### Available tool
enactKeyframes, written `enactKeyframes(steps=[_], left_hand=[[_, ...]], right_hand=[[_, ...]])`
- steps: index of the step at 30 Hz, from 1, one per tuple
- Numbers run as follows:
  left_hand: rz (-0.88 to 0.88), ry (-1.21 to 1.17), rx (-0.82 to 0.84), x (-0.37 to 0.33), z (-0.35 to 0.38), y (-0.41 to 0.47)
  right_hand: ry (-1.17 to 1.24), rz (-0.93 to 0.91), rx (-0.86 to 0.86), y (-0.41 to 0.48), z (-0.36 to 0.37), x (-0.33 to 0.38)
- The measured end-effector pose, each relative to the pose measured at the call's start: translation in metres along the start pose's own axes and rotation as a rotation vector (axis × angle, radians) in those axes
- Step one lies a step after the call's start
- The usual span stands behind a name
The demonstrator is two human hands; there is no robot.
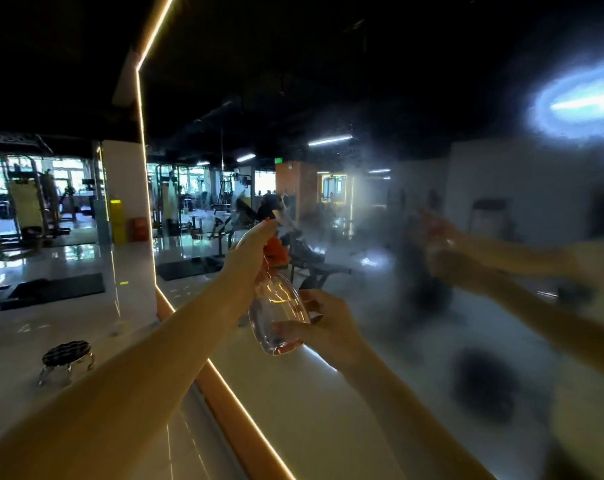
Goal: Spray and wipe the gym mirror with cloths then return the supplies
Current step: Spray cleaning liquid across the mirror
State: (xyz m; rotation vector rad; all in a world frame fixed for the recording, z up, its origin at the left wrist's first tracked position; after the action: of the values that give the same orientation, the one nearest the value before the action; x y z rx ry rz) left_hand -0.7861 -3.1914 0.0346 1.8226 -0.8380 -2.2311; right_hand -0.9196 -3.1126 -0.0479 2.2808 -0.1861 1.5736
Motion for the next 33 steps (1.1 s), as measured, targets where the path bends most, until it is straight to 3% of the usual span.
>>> enactKeyframes(steps=[4, 10, 15, 21, 26, 33], left_hand=[[0.041, -0.076, 0.043, 0.007, -0.004, 0.039], [0.099, -0.013, -0.032, 0.025, -0.018, 0.093], [0.042, 0.046, -0.138, 0.048, -0.034, 0.118], [-0.038, 0.031, -0.071, 0.087, -0.062, 0.128], [-0.067, -0.039, -0.115, 0.112, -0.078, 0.12], [-0.114, 0.124, -0.221, 0.146, -0.092, 0.118]], right_hand=[[0.0, -0.027, 0.002, 0.043, 0.001, 0.004], [0.044, -0.049, 0.044, 0.097, 0.012, 0.006], [0.037, -0.056, 0.087, 0.13, 0.029, -0.002], [-0.047, -0.022, 0.188, 0.156, 0.062, -0.026], [-0.139, 0.017, 0.247, 0.162, 0.081, -0.039], [-0.183, 0.058, 0.32, 0.16, 0.1, -0.059]])
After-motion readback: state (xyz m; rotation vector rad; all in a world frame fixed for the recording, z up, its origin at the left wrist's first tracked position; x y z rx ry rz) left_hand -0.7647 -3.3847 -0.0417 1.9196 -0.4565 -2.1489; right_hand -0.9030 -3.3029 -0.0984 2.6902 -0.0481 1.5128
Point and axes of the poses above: each hand's wrist, its own y-axis towards the middle knuckle, its own z-axis out of the palm, x = y × z, the point moved 4 cm from there along y, towards the middle knuckle, and after that the axes turned 12 degrees about z, right-handed, at the moved point
